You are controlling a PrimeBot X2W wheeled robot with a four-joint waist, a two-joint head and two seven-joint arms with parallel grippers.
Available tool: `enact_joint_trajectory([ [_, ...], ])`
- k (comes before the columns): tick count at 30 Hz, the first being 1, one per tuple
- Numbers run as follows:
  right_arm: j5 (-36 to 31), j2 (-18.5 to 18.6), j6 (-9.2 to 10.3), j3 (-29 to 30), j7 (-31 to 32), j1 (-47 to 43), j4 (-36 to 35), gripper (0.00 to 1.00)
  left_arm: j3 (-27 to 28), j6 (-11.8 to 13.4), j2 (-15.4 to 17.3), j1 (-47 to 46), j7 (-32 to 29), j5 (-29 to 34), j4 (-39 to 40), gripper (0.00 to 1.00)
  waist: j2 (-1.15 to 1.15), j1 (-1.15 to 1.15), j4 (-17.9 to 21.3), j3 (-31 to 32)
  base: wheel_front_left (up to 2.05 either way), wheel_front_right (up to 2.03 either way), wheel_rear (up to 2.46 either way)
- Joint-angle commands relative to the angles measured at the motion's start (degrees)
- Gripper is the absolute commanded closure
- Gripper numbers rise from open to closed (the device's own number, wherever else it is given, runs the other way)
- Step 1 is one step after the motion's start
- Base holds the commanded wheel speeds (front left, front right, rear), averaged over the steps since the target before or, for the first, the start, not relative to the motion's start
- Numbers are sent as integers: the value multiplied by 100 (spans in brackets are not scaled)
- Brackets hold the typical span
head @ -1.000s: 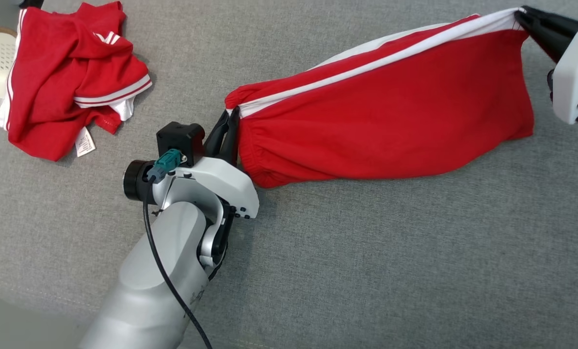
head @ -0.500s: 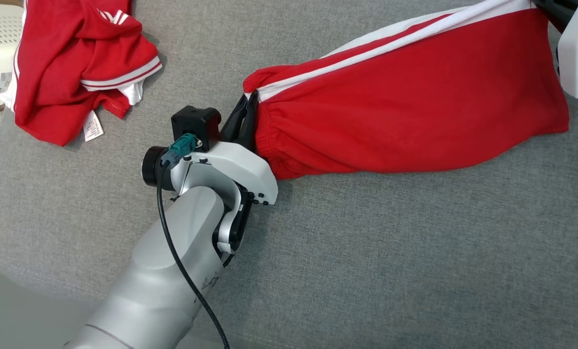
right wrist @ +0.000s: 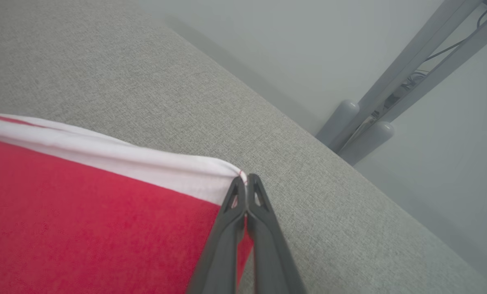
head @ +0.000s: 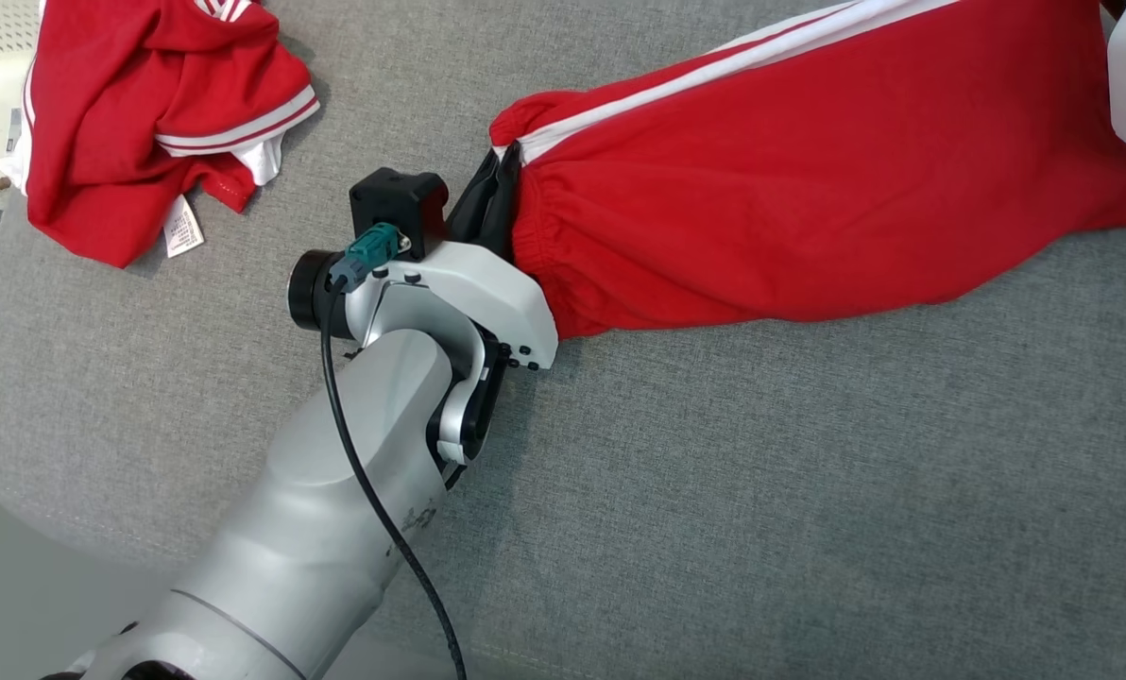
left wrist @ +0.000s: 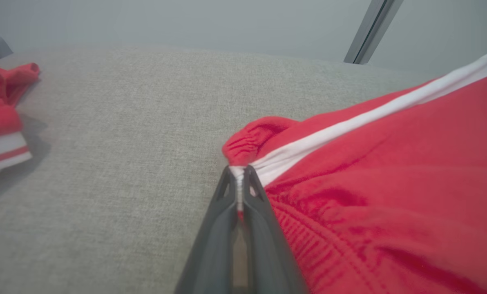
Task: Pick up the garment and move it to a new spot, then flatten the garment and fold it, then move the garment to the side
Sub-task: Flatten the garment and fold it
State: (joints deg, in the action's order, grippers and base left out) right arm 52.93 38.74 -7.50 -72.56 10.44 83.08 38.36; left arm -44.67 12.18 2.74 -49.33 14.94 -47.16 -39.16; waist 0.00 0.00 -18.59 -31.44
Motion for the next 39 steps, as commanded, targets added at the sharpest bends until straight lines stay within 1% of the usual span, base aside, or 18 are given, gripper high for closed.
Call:
enact_joint_trajectory([
  [1,-41,2,1,-7,-54,61,45,100,-17,30,30,-104,28,-56,-23,100,0,0,-17,-28,0,0,0],
  [10,-98,-102,1,-65,67,169,333,100,-175,120,30,-277,30,-220,-37,100,0,0,-79,-147,0,0,0],
  [11,-99,-121,1,-66,71,175,364,73,-193,112,29,-285,30,-235,-47,100,0,0,-79,-153,0,0,0],
  [12,-120,-134,1,-66,54,190,396,0,-203,124,30,-295,30,-232,-54,93,0,0,-79,-159,0,0,0],
  [13,-144,-146,1,-69,26,196,420,0,-203,157,29,-312,30,-207,-51,32,0,0,-78,-162,0,0,0],
  [14,-162,-166,1,-72,-3,189,436,0,-196,168,29,-313,30,-185,-47,0,0,0,-74,-159,0,0,0],
  [17,-112,-198,0,-73,-42,99,415,0,-168,181,29,-249,30,-152,-78,0,0,0,-47,-100,0,0,0],
  [21,-147,-137,0,-75,-13,-40,328,0,-75,208,29,-172,32,-24,-118,0,0,0,15,59,0,0,0],
  [24,-87,-126,0,-76,-81,-145,272,0,126,220,28,-78,32,153,-93,0,0,0,91,234,0,0,0],
  [28,35,-77,0,-75,-278,-285,274,0,473,258,29,105,32,545,17,0,0,0,221,520,0,0,0],
  [31,317,-80,0,-6,-583,-421,338,0,748,232,46,311,32,888,210,0,0,0,320,745,0,0,0],
  [32,512,-83,0,111,-859,-540,387,0,908,209,70,485,32,1124,360,0,0,0,392,899,0,0,0],
  [37,1059,-135,0,443,-1577,-1054,324,0,1363,107,132,965,32,1647,857,0,0,0,619,1263,0,0,0],
  [39,1376,-176,0,667,-1844,-1331,262,0,1562,130,169,1223,32,1925,1118,0,0,0,721,1401,0,0,0],
])
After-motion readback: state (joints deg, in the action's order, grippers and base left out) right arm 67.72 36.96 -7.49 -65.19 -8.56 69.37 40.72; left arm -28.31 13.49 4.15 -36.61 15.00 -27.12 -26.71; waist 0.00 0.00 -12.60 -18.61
